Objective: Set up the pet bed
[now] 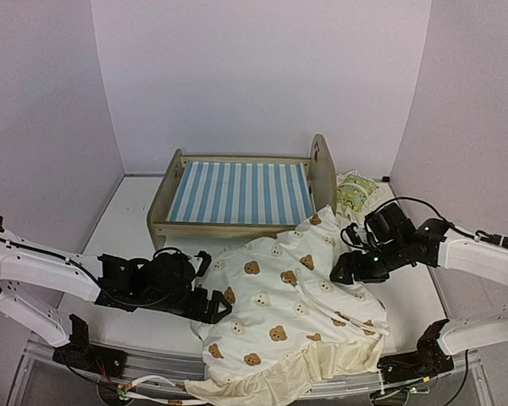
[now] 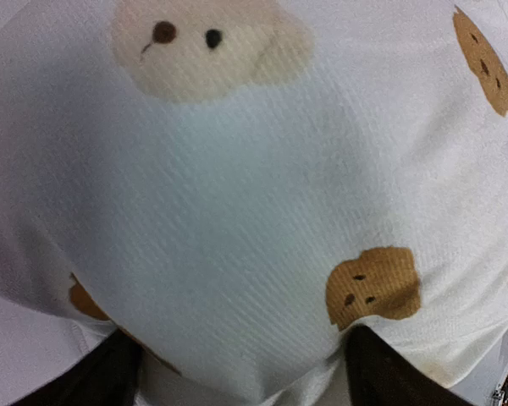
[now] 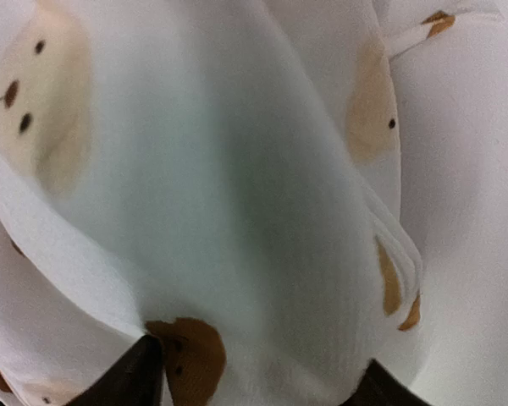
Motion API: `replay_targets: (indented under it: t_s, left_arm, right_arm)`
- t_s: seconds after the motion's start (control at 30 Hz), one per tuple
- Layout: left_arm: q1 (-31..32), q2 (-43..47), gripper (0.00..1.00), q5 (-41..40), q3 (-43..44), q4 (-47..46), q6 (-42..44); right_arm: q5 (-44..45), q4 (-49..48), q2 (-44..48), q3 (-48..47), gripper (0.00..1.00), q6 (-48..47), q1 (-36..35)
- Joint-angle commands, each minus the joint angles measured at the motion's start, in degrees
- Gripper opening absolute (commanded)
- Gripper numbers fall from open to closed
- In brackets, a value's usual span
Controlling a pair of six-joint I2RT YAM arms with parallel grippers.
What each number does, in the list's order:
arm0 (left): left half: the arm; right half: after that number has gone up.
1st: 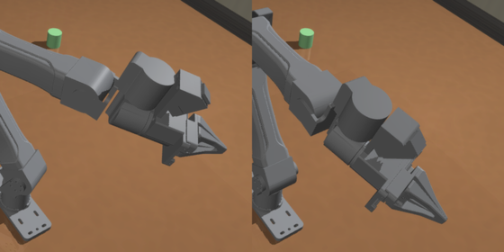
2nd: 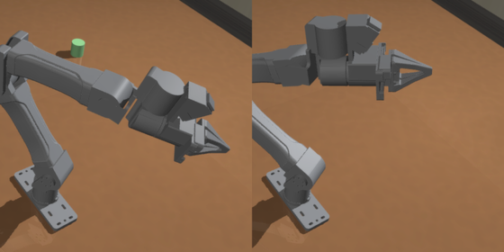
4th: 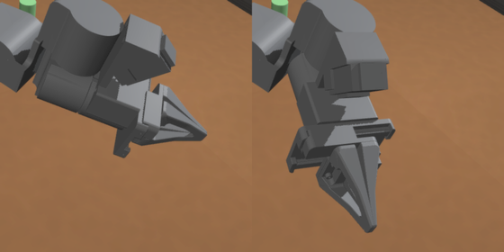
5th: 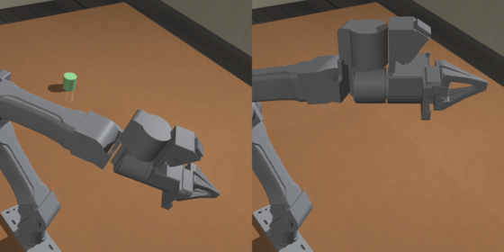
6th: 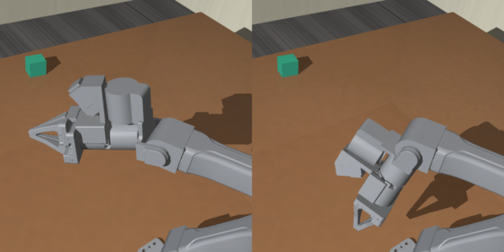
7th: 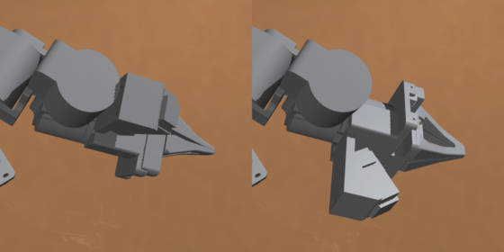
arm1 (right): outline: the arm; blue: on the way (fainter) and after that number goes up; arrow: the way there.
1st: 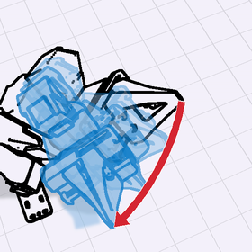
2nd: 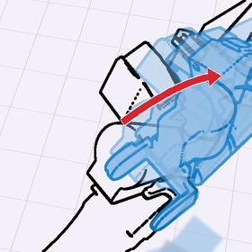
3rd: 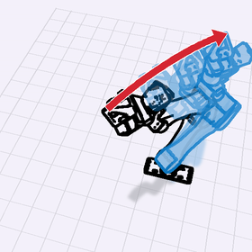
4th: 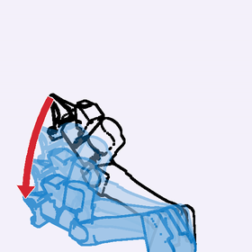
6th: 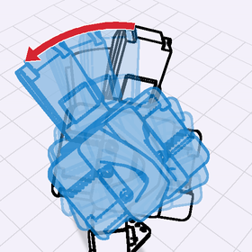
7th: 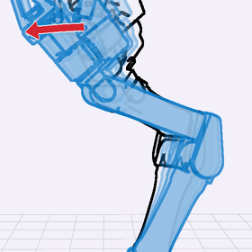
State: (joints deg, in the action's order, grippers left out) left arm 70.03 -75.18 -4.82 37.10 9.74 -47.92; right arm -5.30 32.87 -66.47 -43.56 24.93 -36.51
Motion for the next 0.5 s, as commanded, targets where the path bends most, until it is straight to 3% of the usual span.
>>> replay_targets:
  t_s: [0.0, 0.07, 0.13, 0.2, 0.23, 0.47]
  left_arm:
    - [-0.19, -0.35, 0.44, 2.64, 0.03, -7.45, 0.25]
    - [-0.19, 0.83, 0.15, 2.84, 0.86, -7.37, 1.21]
    - [-0.17, 2.48, 0.01, 1.99, 3.47, -4.2, 3.01]
    - [-0.18, 3.85, 0.0, 0.93, 6.55, -0.61, 5.03]
    - [-0.16, 4.36, 0.0, 0.26, 8.66, 1.5, 6.06]
    - [-0.23, 7.62, 0.0, -5.72, 22.1, 11.03, 12.54]
  right_arm:
    - [-3.58, -3.28, 0.77, 0.64, 0.47, -0.56, 0.14]
    - [-5.3, -3.81, 1.21, 0.58, 0.36, -1.14, 0.13]
    - [-6.67, -3.94, 1.58, -0.09, 0.21, -1.27, 0.13]
    - [-7.38, -3.88, 1.97, -1.86, 0.02, -0.89, 0.13]
    - [-7.96, -3.86, 2.17, -2.84, 0.0, -0.73, 0.13]
    - [-13.93, -3.57, 1.65, -14.85, 0.0, 0.64, 0.13]
